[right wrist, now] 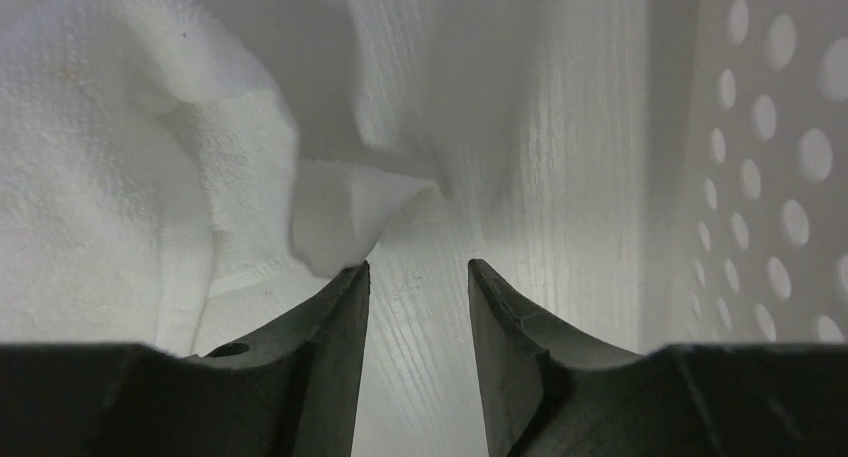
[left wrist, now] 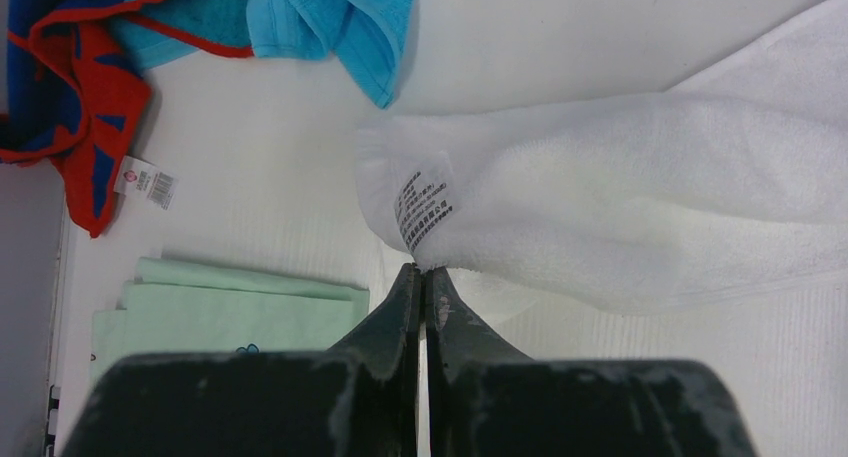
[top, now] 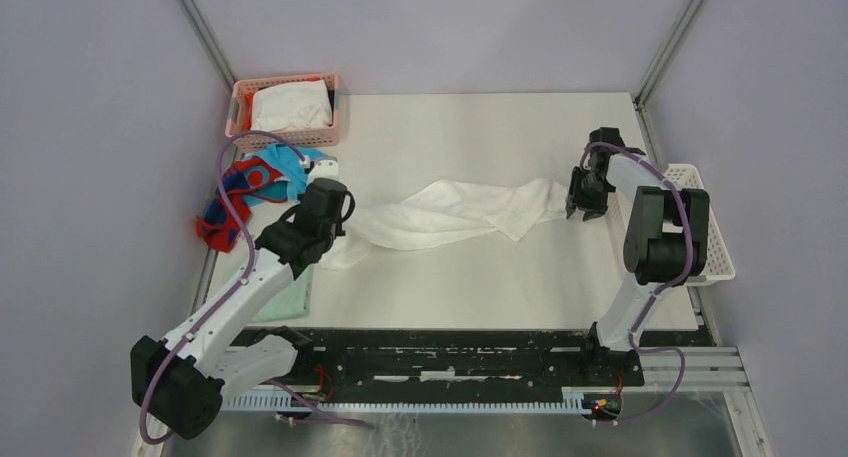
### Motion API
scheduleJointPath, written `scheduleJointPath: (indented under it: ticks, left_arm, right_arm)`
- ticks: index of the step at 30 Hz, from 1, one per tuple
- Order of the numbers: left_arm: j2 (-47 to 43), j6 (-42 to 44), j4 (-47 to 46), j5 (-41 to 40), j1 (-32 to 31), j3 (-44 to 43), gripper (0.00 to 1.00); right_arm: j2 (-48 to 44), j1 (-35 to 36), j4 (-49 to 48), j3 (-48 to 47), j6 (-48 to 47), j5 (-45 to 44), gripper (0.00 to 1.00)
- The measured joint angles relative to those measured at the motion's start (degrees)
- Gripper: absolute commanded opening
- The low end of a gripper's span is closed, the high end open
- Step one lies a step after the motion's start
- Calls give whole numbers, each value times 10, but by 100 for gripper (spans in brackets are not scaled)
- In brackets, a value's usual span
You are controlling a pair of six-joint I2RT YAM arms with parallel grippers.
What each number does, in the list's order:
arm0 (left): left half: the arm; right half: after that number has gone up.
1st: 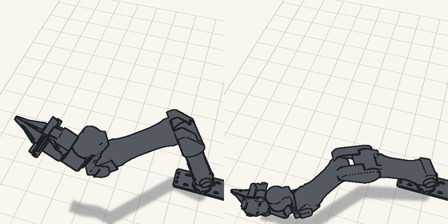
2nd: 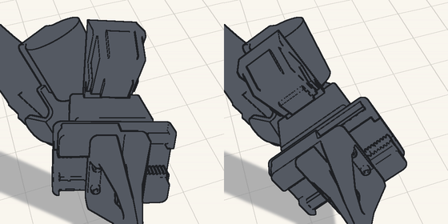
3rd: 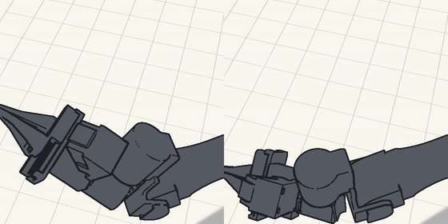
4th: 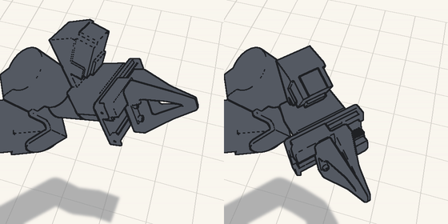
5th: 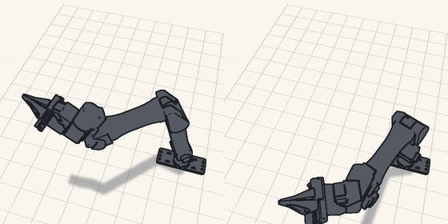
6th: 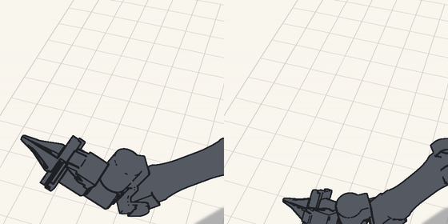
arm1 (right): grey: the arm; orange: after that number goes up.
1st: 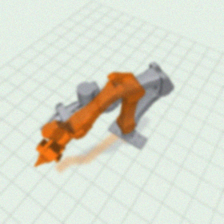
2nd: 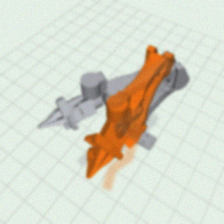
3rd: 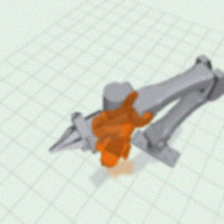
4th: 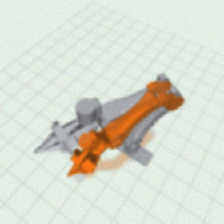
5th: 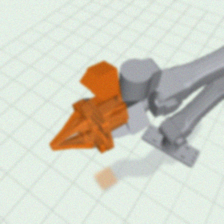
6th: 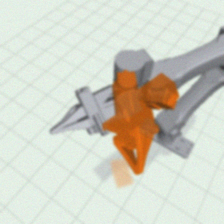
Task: Roll the towels
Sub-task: Flatten out the towel at the center of the board.
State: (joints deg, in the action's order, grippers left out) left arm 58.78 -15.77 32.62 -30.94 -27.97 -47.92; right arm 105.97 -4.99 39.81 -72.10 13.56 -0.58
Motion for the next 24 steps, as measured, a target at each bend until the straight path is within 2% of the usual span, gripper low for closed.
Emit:
scheduleJointPath:
  ticks: [16, 24]
  left_arm:
    - [5, 0, -1, 12, 10, 0, 3]
    - [5, 0, -2, 13, 12, 0, 3]
  right_arm:
    - [29, 0, -37, -9, -18, 5, 52]
    - [22, -1, -90, 1, -19, 12, 52]
